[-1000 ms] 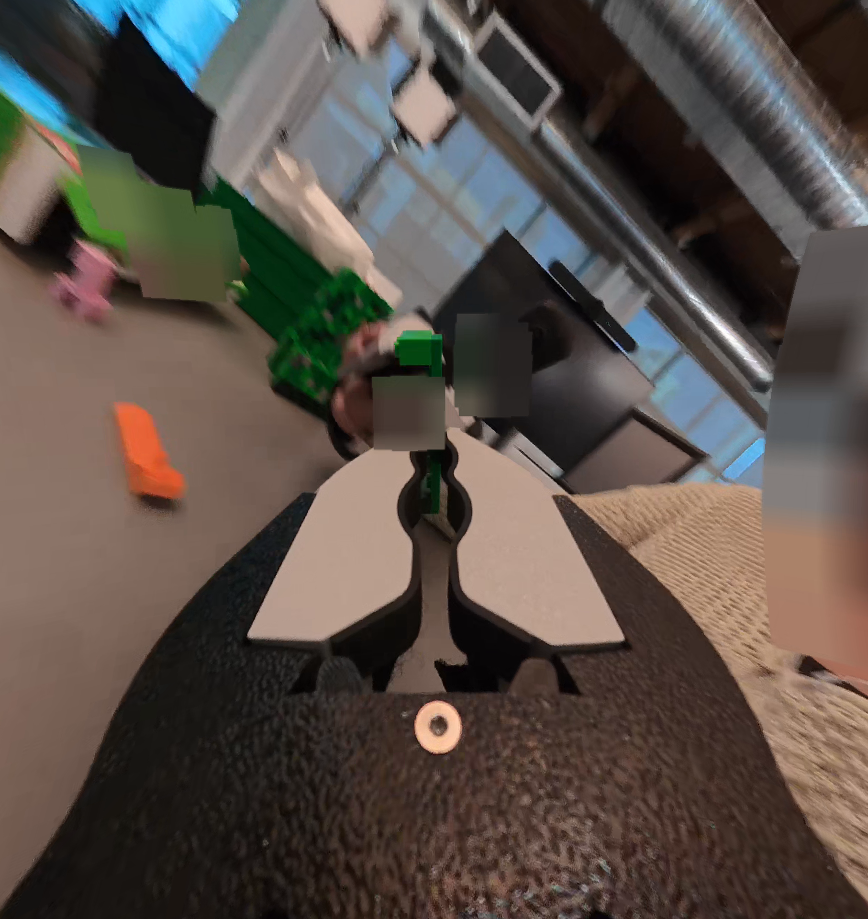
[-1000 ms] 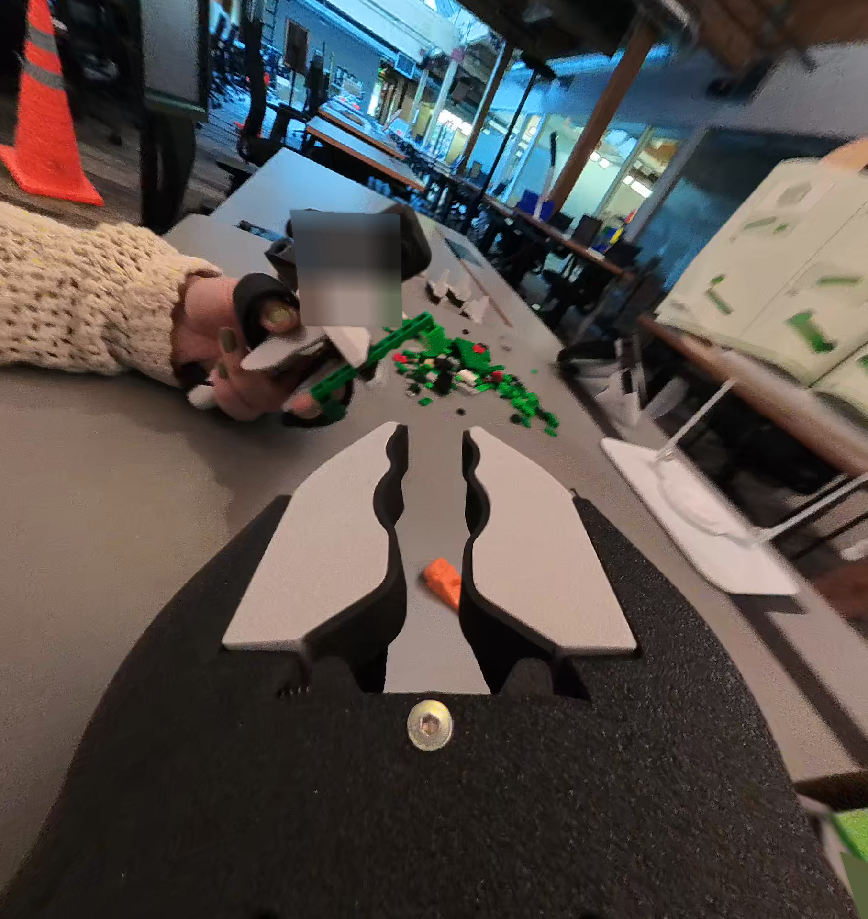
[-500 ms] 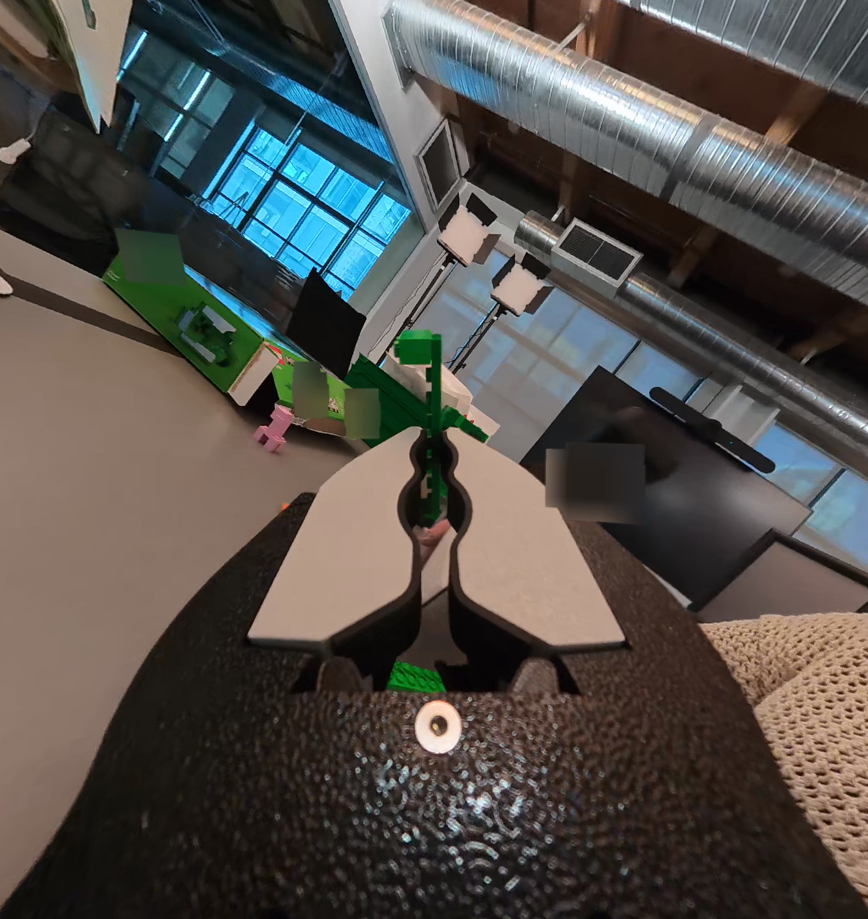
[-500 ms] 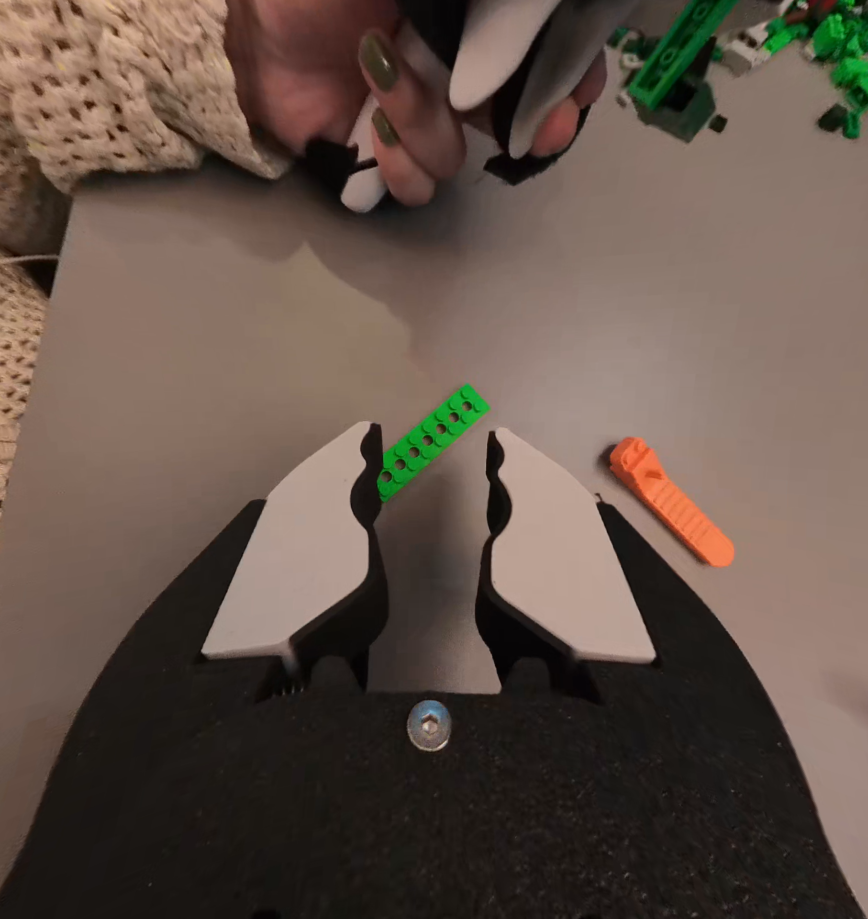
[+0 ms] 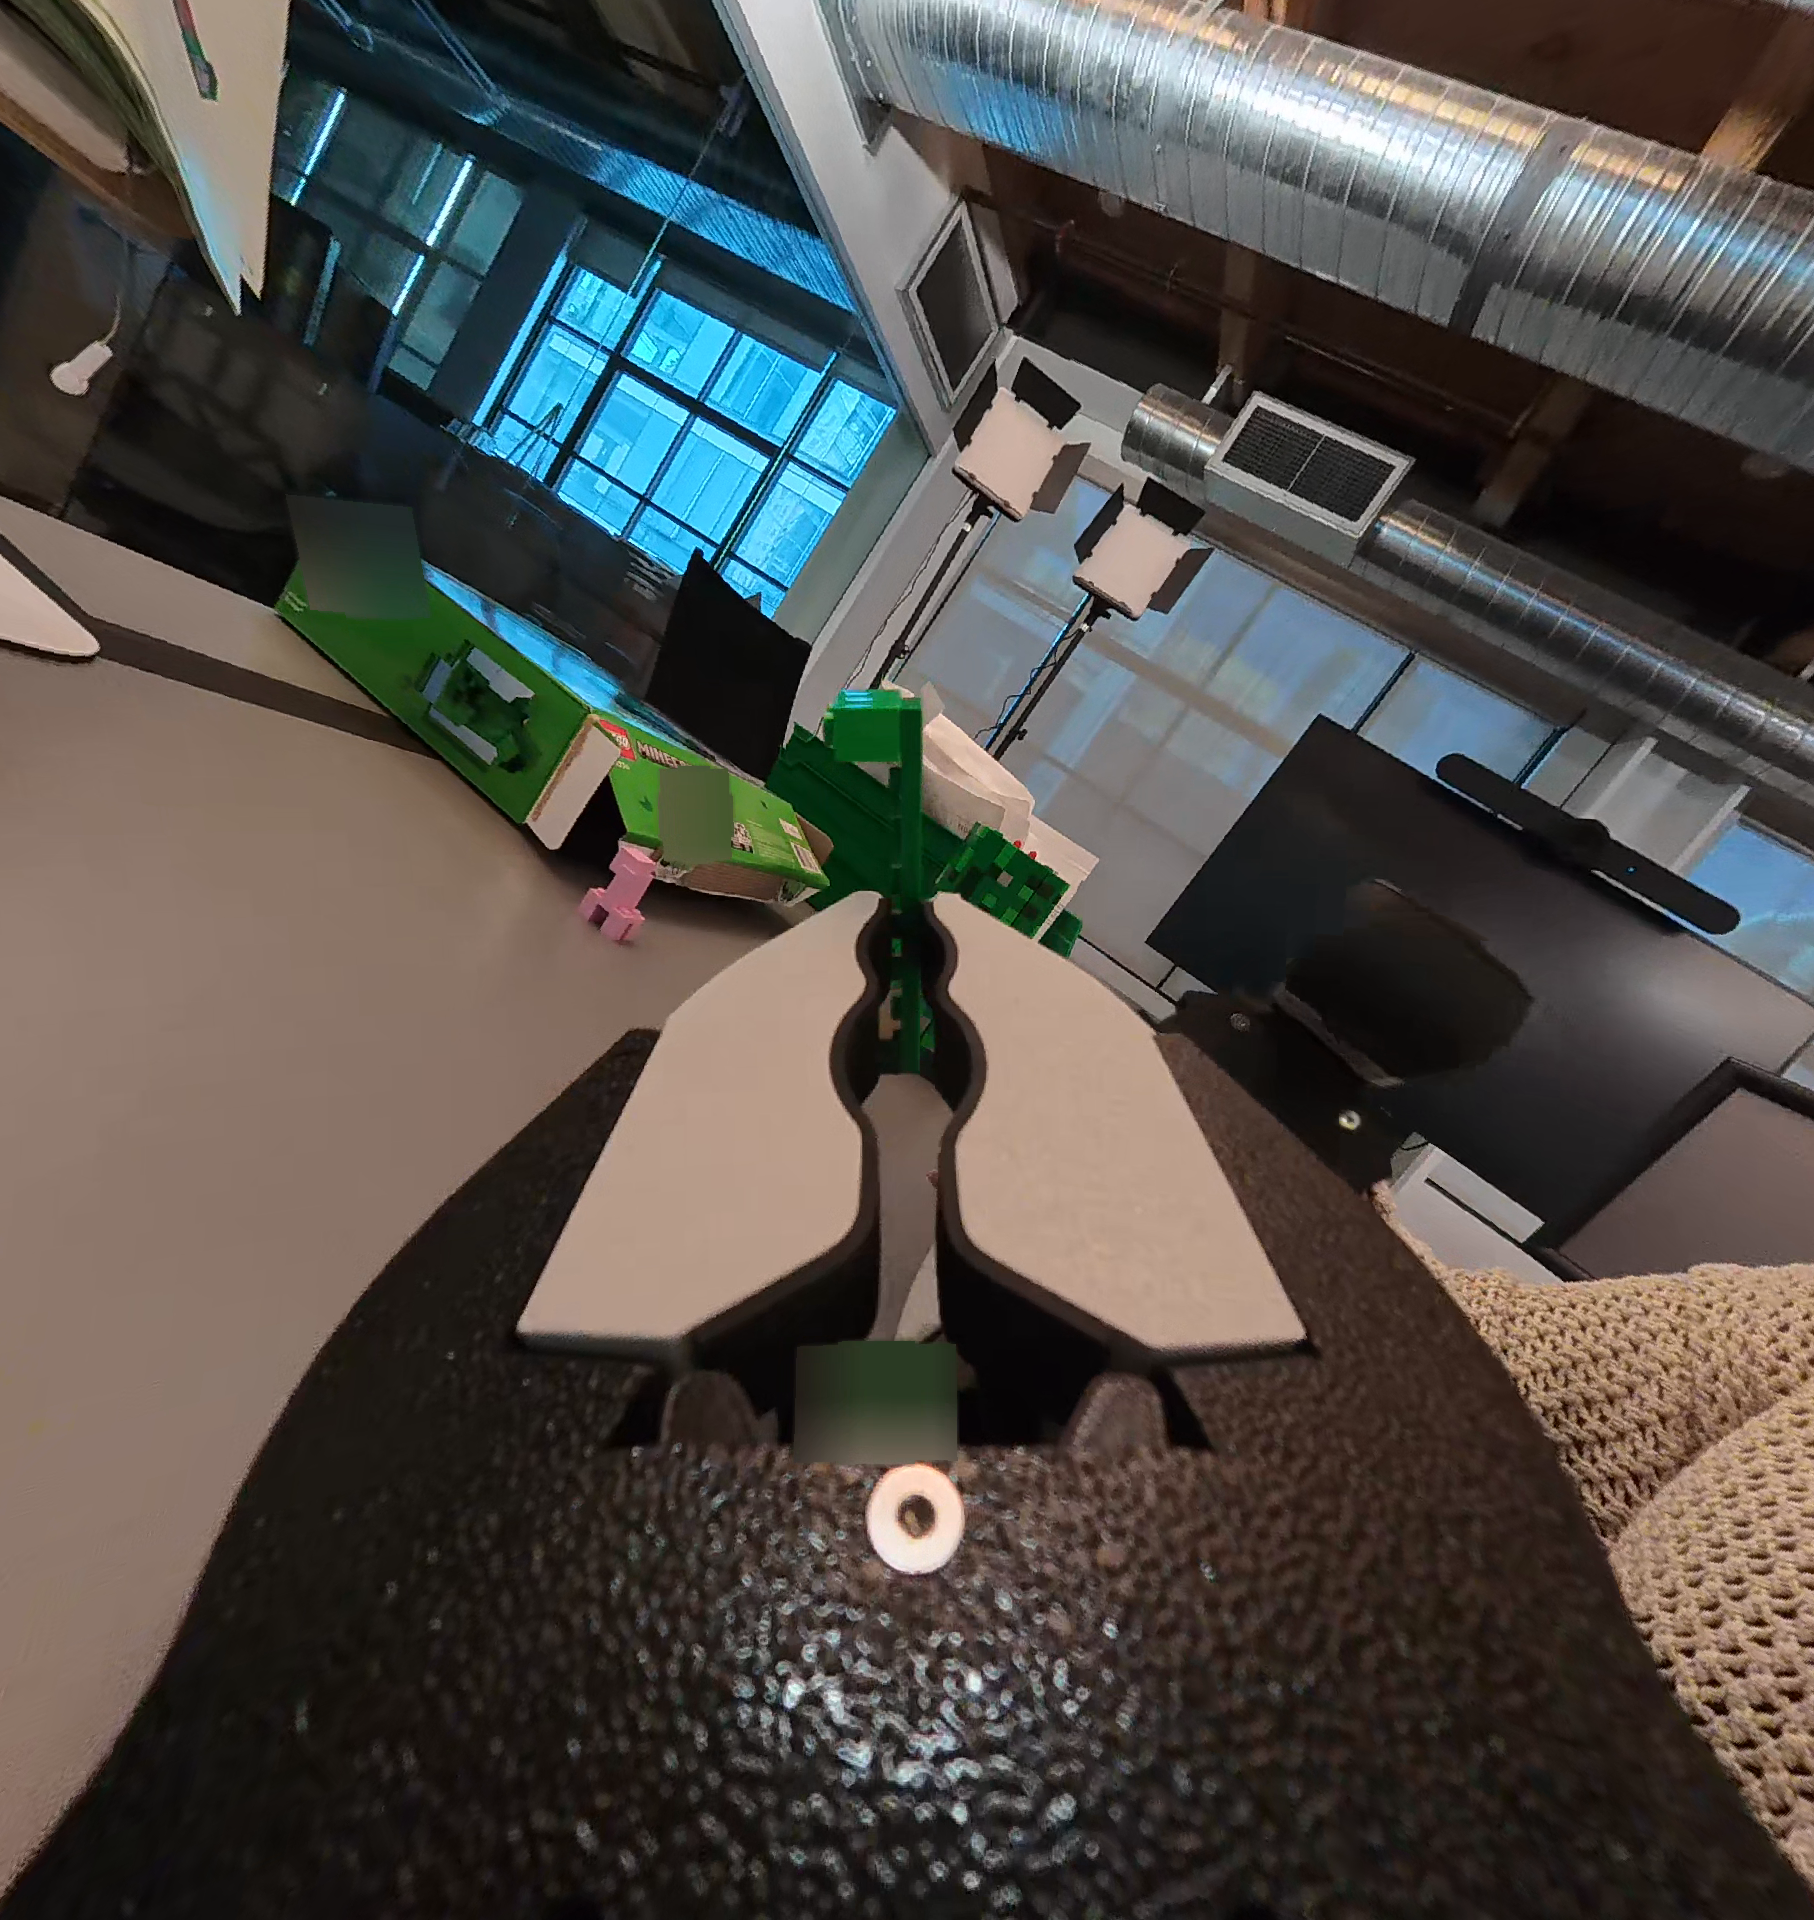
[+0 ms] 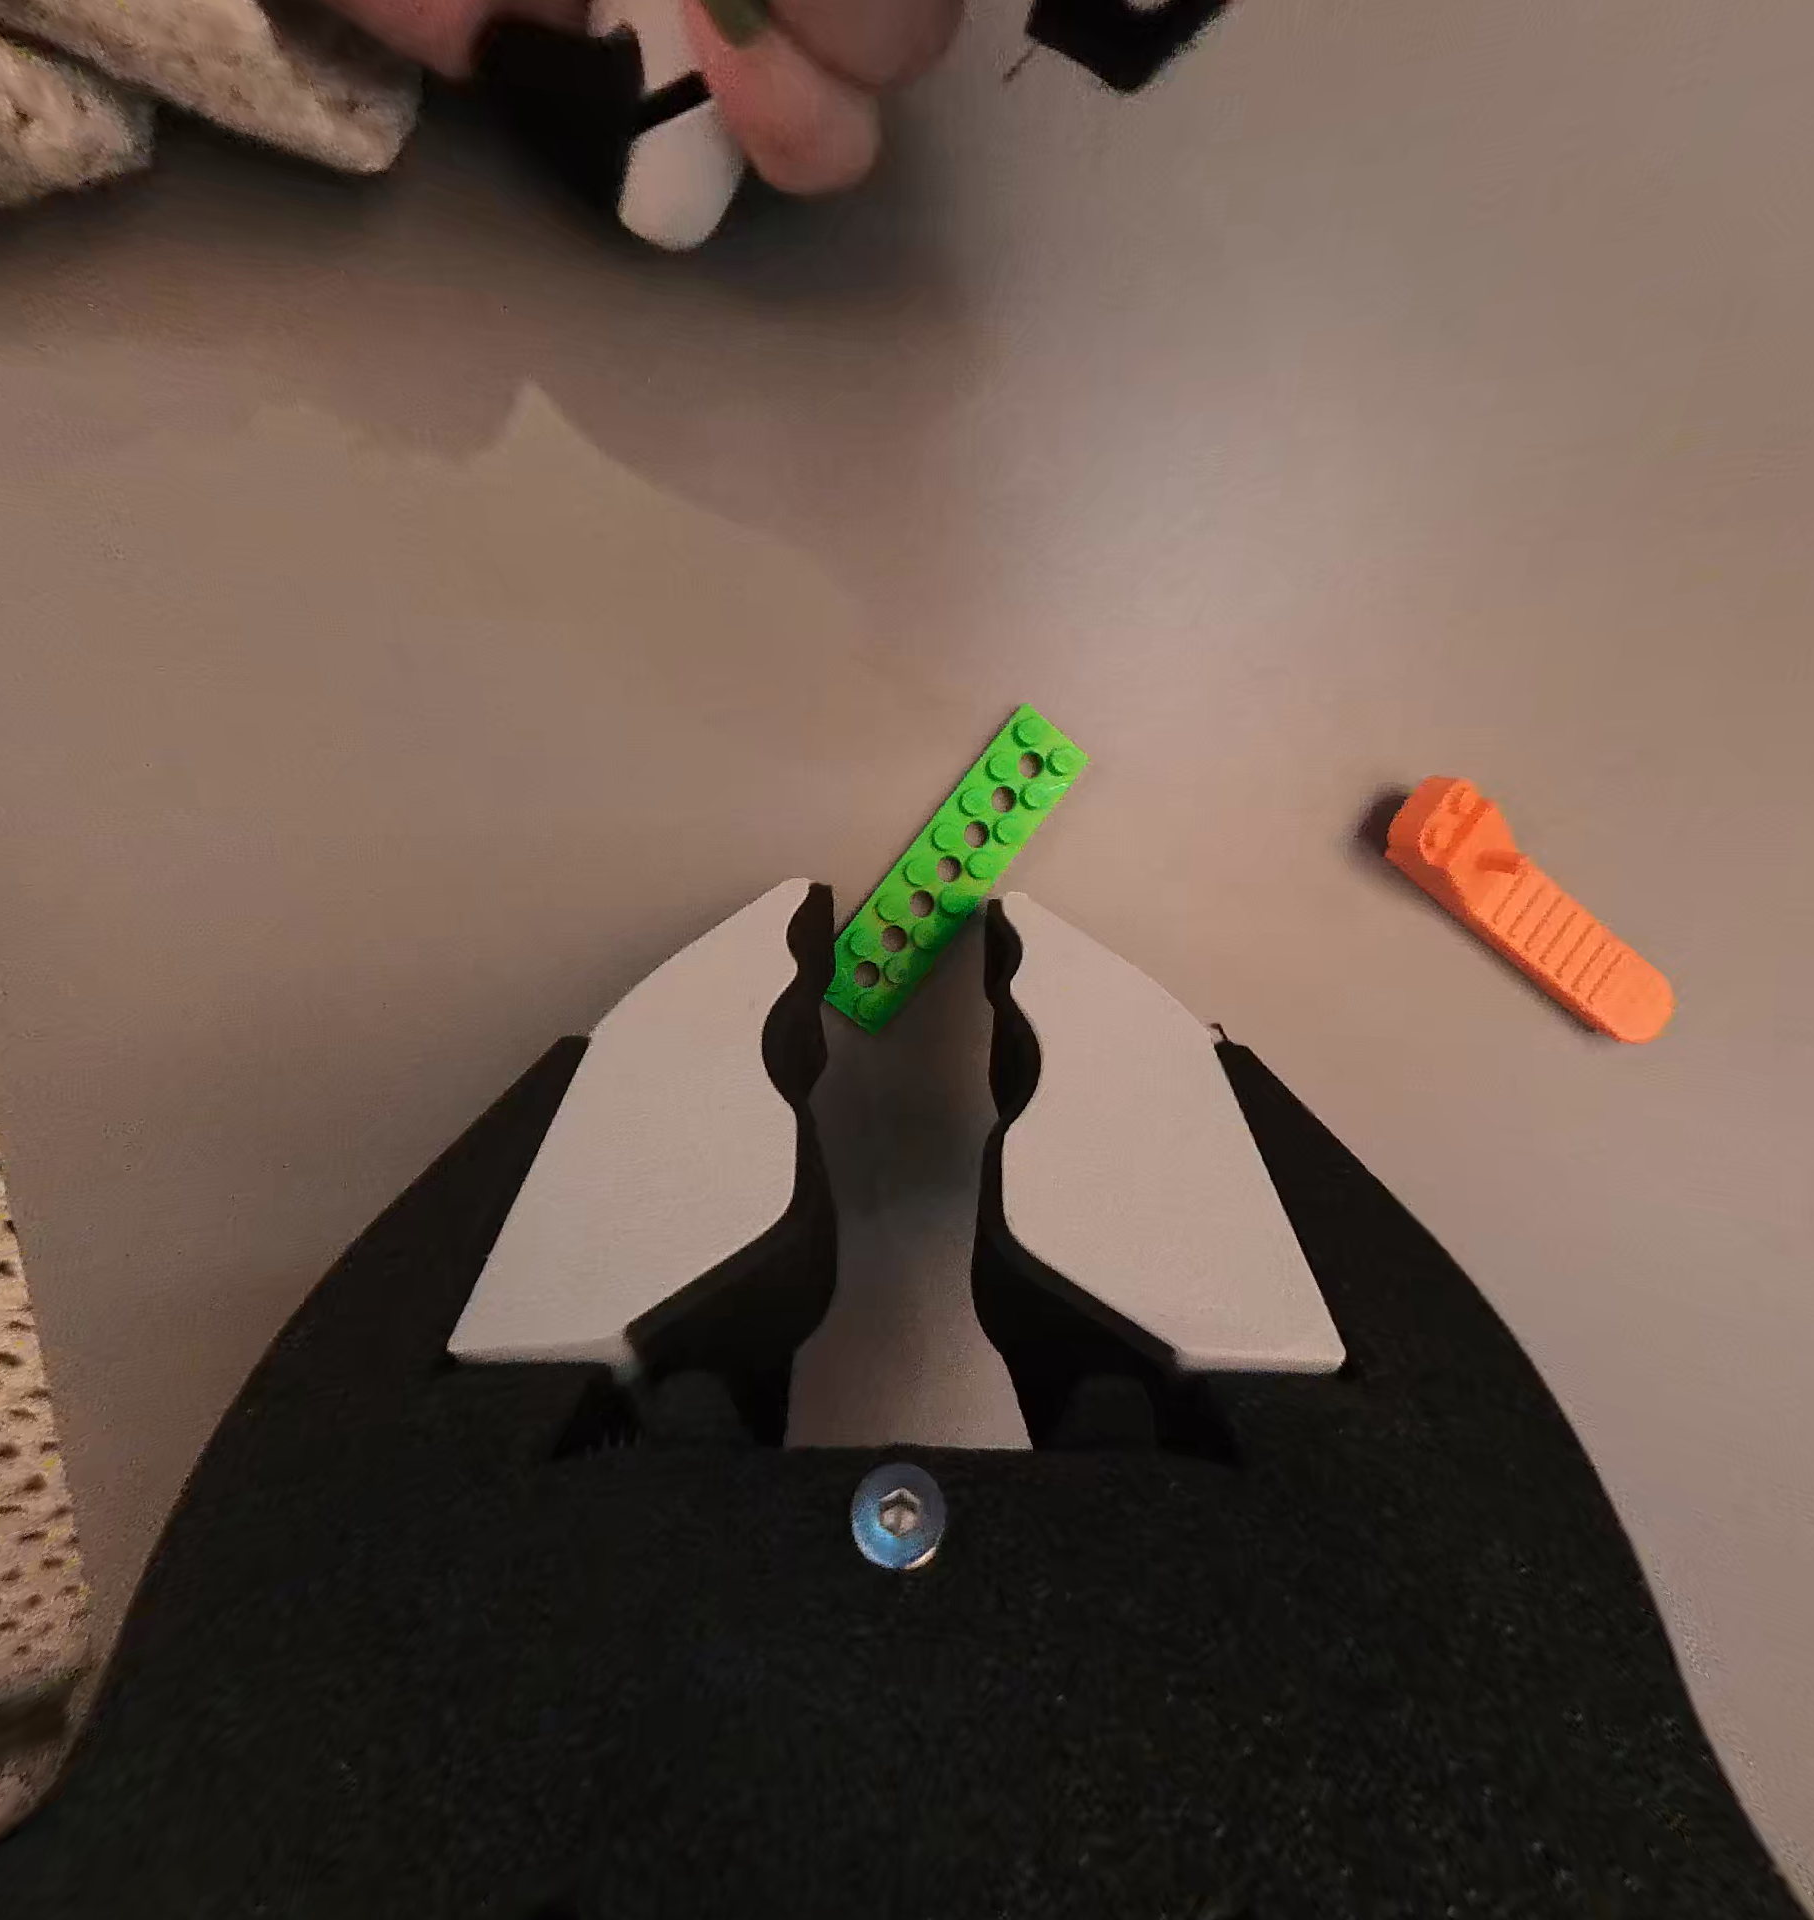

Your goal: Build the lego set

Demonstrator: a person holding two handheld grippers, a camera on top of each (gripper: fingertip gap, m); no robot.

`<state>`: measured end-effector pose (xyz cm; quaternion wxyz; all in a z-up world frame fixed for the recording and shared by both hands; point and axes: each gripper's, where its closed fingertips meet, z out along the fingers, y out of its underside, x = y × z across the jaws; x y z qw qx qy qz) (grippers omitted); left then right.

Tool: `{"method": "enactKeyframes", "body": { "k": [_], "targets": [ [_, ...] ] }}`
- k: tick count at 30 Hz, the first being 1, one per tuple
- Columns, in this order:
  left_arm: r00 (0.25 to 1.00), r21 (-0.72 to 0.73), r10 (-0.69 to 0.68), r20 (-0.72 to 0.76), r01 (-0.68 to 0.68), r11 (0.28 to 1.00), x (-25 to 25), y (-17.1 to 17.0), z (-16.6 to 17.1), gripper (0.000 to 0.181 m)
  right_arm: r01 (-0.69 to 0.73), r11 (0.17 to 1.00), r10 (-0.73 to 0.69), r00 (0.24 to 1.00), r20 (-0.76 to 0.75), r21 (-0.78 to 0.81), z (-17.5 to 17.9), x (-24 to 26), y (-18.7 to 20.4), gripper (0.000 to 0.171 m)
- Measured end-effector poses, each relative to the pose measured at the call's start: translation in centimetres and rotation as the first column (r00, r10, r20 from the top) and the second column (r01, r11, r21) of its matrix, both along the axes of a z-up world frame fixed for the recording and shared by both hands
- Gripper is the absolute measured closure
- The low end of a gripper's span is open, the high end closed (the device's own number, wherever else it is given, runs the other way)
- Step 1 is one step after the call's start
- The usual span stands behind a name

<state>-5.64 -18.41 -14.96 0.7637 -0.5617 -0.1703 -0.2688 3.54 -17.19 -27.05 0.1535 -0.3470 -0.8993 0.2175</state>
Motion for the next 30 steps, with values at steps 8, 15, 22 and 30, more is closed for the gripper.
{"method": "enactKeyframes", "body": {
  "k": [8, 15, 22, 30],
  "targets": [
    [0.999, 0.009, -0.042, 0.034, 0.042, 0.999, 0.2, 0.1, 0.0, 0.177, 0.112, 0.992, -0.109, 0.993, 0.051, -0.054, -0.2, -0.5, 0.9, 0.155],
    [0.972, -0.286, -0.09, 0.215, 0.151, 0.946, 0.6, 1.1, -3.9, 0.177, 0.134, 0.974, -0.152, 0.984, -0.09, -0.183, 1.9, -2.4, 2.9, 0.155],
    [0.947, -0.606, -0.231, 0.225, 0.322, 0.728, 4.6, 1.1, -8.0, 0.177, 0.132, 0.944, -0.239, 0.906, -0.35, -0.303, 5.4, -3.9, 5.6, 0.155],
    [0.931, -0.654, -0.215, 0.295, 0.361, 0.664, 4.4, 1.4, -9.6, 0.172, 0.067, 0.937, -0.209, 0.894, -0.396, -0.343, 5.8, -4.0, 4.8, 0.155]
  ]
}}
